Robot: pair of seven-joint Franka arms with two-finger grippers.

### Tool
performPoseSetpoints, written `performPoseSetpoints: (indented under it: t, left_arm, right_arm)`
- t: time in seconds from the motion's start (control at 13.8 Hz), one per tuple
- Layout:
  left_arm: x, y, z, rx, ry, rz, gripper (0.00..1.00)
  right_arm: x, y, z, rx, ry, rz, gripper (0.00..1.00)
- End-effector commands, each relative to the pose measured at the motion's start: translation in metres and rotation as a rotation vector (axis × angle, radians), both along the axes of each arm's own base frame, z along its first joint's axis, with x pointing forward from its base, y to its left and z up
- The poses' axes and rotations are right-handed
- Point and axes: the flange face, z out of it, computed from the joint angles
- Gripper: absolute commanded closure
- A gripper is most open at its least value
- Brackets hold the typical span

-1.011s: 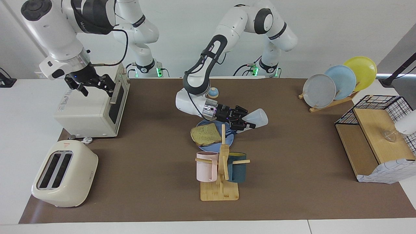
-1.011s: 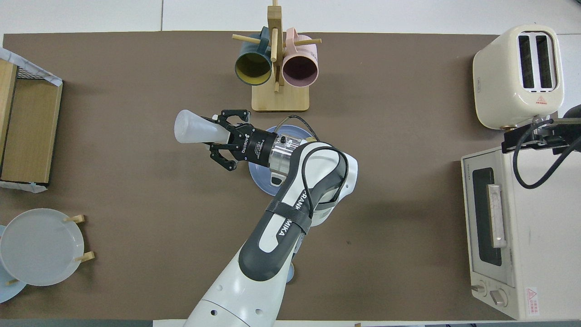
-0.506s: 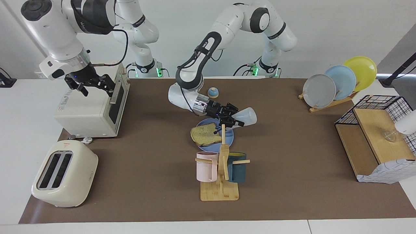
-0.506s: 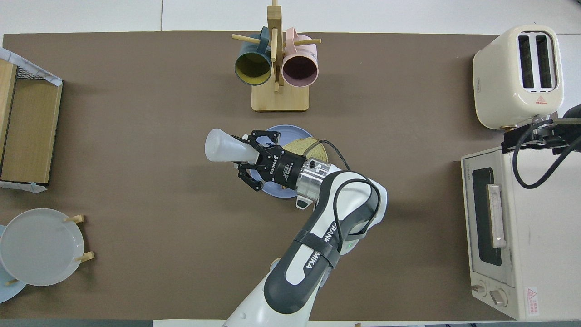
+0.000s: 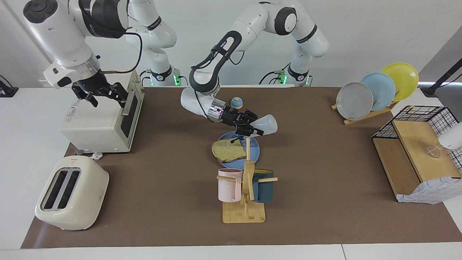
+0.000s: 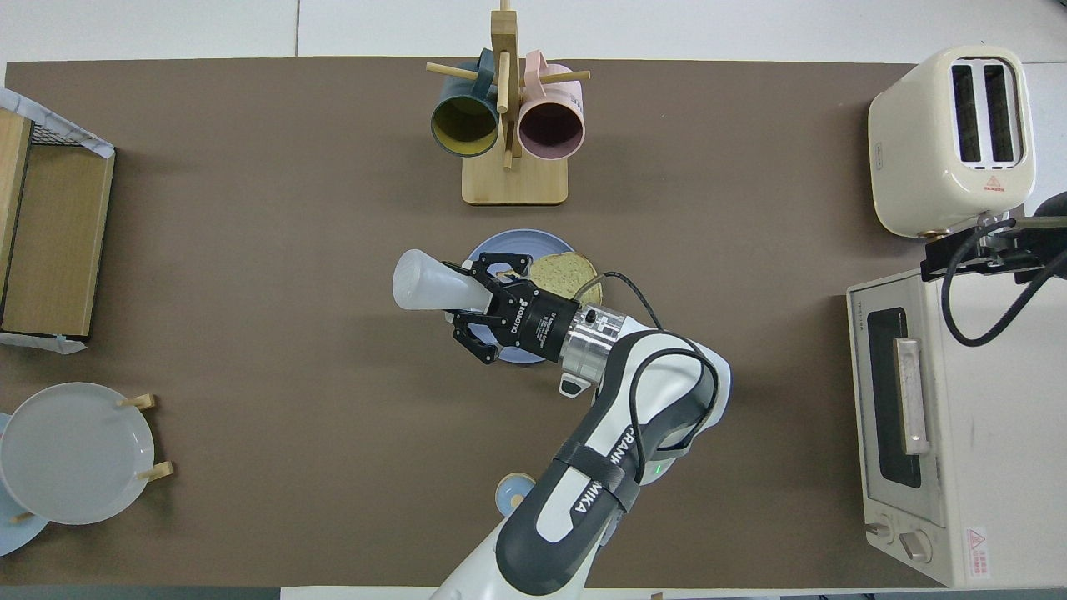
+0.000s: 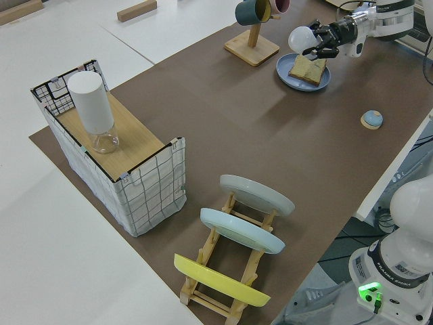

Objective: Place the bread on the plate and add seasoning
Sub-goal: 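Tilt and shake the bottle over the bread with the left gripper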

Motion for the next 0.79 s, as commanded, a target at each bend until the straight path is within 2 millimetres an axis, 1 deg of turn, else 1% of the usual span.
performPoseSetpoints:
  t: [0.0,0.14,0.22,0.29,0.36,0.43,0.51,0.58,0.65,0.72]
  left_arm:
    - [0.038,0.026,-0.009,-0.022,-0.001,0.033,1.0]
    - [0.065,0.051,-0.007,-0.012,-0.017,0.055,1.0]
    - [0.073,0.058,-0.008,-0.014,-0.017,0.06,1.0]
    - [0.077,0.062,-0.014,-0.014,-0.012,0.058,1.0]
    - [0.082,0.068,-0.014,-0.021,-0.023,0.071,1.0]
    - [0.083,0.071,-0.014,-0.039,-0.041,0.083,1.0]
    - [0.084,0.071,-0.009,-0.066,-0.059,0.086,1.0]
    - [0.088,0.076,0.017,-0.133,-0.068,0.091,1.0]
    - [0.088,0.089,0.034,-0.174,-0.06,0.106,1.0]
    - [0.086,0.093,0.046,-0.191,-0.061,0.109,1.0]
  right_arm:
    - [-0.004,-0.003,0.003,-0.009,0.002,0.019,0.0]
    - [-0.004,-0.003,0.003,-0.009,0.002,0.019,0.0]
    - [-0.004,-0.003,0.003,-0.009,0.002,0.019,0.0]
    - [-0.004,-0.003,0.003,-0.009,0.002,0.019,0.0]
    - [-0.004,-0.003,0.003,-0.009,0.002,0.019,0.0]
    - [-0.004,-0.003,0.003,-0.009,0.002,0.019,0.0]
    - [-0.005,-0.003,0.003,-0.009,0.003,0.019,0.0]
    - [-0.004,-0.003,0.003,-0.009,0.002,0.019,0.0]
    - [-0.005,-0.003,0.003,-0.009,0.003,0.019,0.0]
    - [-0.004,-0.003,0.003,-0.009,0.002,0.019,0.0]
